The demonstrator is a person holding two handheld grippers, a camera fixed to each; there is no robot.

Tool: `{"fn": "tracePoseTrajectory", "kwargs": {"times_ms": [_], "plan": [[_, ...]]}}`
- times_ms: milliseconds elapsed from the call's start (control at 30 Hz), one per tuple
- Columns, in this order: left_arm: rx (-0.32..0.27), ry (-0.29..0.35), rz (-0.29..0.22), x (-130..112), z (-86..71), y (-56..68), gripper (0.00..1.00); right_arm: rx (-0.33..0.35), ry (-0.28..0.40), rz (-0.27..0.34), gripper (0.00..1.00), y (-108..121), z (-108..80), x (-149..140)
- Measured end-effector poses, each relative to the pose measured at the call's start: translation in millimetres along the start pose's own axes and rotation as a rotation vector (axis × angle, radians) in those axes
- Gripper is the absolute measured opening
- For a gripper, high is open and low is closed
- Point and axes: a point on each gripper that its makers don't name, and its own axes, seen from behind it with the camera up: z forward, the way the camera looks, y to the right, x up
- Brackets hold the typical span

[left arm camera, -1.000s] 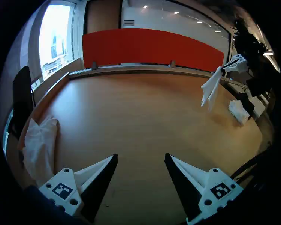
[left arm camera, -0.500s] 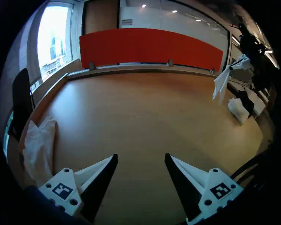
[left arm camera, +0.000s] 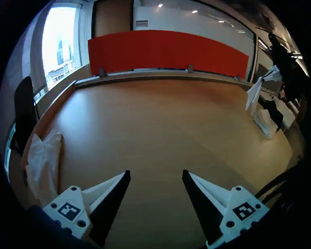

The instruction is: Fold towel

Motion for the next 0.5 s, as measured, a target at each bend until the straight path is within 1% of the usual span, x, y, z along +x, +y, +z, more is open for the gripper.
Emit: {"fn": "tracePoseTrajectory", "kwargs": {"times_ms": [300,500], "plan": [[0.005,-0.007,0.01,4,2.2,5.2,0.93,-0.038,-0.034,0.016,0.03,40,-7.3,-23],[0.002,-0.008,0.02,8,4.0,10.9,0.93,-0.058,-0.042,0.04,0.03,58,-12.2,-33]]}}
